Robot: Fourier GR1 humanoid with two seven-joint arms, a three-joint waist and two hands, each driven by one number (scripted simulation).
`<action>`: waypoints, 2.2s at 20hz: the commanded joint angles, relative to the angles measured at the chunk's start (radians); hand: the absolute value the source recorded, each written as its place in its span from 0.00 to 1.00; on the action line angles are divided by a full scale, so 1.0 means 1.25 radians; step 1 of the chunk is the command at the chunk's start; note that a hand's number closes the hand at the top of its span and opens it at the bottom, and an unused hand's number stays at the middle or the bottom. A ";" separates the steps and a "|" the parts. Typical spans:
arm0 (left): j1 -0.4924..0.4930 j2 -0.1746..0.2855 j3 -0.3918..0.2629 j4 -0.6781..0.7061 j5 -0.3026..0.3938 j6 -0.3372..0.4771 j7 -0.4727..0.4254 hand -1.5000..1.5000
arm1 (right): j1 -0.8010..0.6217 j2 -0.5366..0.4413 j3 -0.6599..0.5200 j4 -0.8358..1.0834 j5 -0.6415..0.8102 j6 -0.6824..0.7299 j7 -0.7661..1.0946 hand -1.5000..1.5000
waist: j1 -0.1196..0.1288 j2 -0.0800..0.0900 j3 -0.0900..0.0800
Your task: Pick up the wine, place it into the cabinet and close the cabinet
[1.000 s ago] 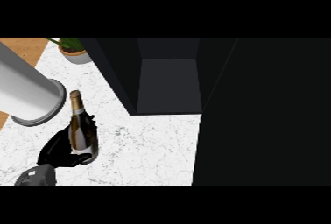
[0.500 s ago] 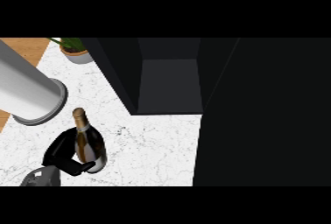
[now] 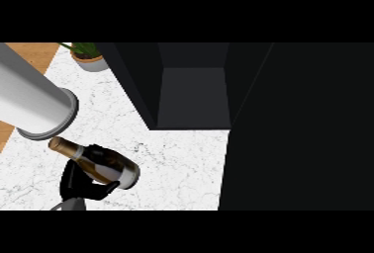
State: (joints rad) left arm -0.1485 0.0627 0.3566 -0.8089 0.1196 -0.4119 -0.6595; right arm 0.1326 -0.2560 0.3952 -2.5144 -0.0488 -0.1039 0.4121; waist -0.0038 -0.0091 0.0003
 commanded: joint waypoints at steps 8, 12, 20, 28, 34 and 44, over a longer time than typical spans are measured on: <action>0.089 -0.050 -0.168 -0.317 0.113 0.114 0.102 1.00 | 0.045 -0.011 -0.019 -0.179 -0.047 0.006 0.078 0.00 | -0.002 0.000 0.001; 0.156 -0.050 -0.283 -0.481 0.175 0.181 0.200 1.00 | 0.014 -0.002 -0.042 -0.139 -0.068 0.005 0.081 0.00 | 0.007 0.000 0.001; 0.104 -0.050 -0.450 -0.663 0.151 0.423 0.343 1.00 | 0.047 0.009 -0.021 -0.158 -0.053 0.018 0.055 0.00 | -0.004 0.002 0.000; -0.057 -0.050 -0.547 -0.640 0.189 0.656 0.454 1.00 | 0.081 -0.011 -0.054 -0.176 -0.072 0.044 0.065 0.00 | -0.012 0.005 0.000; -0.128 -0.050 -0.598 -0.553 0.175 0.759 0.451 1.00 | 0.094 0.010 -0.047 -0.173 -0.081 0.050 0.049 0.00 | -0.014 0.005 0.000; -0.238 -0.050 -0.589 -0.316 0.241 0.787 0.330 1.00 | 0.062 0.006 -0.079 -0.187 -0.103 0.062 0.092 0.00 | -0.018 0.008 -0.001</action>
State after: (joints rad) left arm -0.4424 0.0002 -0.3793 -1.2888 0.3996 0.5749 -0.1870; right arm 0.1609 -0.2239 0.3250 -2.5148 -0.0750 -0.0251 0.4093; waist -0.0249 0.0005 -0.0003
